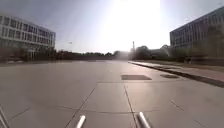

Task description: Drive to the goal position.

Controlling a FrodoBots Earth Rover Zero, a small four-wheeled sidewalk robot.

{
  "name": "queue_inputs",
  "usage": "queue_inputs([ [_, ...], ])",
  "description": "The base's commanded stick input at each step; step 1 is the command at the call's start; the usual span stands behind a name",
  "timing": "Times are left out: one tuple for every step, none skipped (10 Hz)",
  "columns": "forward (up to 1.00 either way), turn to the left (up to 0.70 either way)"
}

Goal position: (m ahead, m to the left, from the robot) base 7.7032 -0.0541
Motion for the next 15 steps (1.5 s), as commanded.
queue_inputs([
  [0.7, 0.0],
  [0.7, 0.0],
  [0.7, 0.03],
  [0.7, 0.35],
  [0.7, 0.35],
  [0.7, 0.35],
  [0.7, 0.35],
  [0.7, 0.35],
  [0.7, 0.35],
  [0.7, 0.35],
  [0.7, 0.3],
  [0.7, 0.04],
  [0.7, 0.0],
  [0.7, 0.0],
  [0.7, 0.0],
])
